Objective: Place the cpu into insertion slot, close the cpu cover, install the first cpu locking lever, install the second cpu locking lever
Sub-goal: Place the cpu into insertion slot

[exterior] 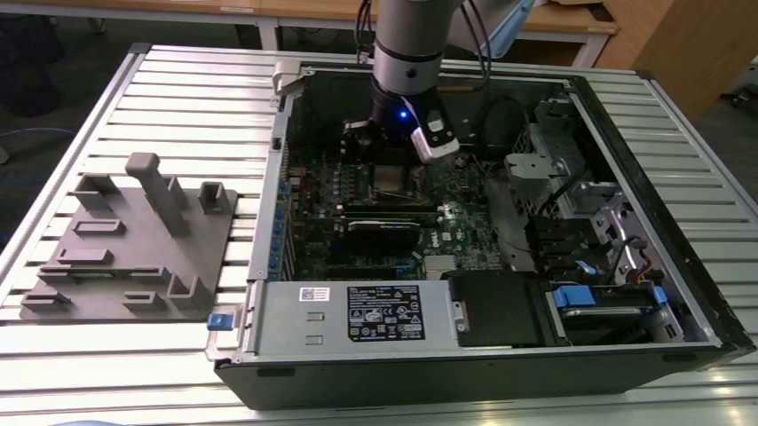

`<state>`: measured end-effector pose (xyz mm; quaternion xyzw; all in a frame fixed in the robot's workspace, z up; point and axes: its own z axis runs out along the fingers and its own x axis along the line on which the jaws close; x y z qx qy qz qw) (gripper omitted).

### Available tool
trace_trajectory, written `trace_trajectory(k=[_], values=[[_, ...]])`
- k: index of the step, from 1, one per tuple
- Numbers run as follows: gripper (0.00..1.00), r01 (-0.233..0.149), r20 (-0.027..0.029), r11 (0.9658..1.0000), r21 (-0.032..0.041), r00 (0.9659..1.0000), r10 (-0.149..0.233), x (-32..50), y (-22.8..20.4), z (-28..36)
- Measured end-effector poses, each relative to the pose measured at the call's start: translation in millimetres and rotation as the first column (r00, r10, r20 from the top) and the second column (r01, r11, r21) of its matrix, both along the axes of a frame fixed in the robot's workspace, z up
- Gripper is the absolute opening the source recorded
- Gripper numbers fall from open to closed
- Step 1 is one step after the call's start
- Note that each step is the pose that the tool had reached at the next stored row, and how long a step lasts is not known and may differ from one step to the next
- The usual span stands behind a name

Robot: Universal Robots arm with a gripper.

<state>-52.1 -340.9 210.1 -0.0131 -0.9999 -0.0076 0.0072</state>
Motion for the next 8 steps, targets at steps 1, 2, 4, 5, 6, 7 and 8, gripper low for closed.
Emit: trace_trajectory(k=[1, 2, 4, 5, 6, 7, 8], values=[[0.54, 0.000, 0.0001, 1.0000, 0.0000, 1.0000, 0.000, 0.6, 0.0, 0.0], [0.54, 0.000, 0.0000, 1.0000, 0.0000, 1.0000, 0.000, 1.1, 0.0, 0.0], [0.54, 0.000, 0.0000, 1.0000, 0.0000, 1.0000, 0.000, 1.5, 0.0, 0.0], [0.54, 0.000, 0.0000, 1.0000, 0.0000, 1.0000, 0.000, 1.7, 0.0, -0.7], [0.54, 0.000, -0.0001, 1.0000, -0.0001, 1.0000, 0.000, 1.7, 0.0, -1.6], [0.54, 0.000, 0.0000, 1.0000, -0.0001, 1.0000, 0.000, 1.7, 0.0, -1.6], [0.54, 0.000, 0.0000, 1.0000, 0.0000, 1.0000, 0.000, 1.7, 0.0, -1.6]])
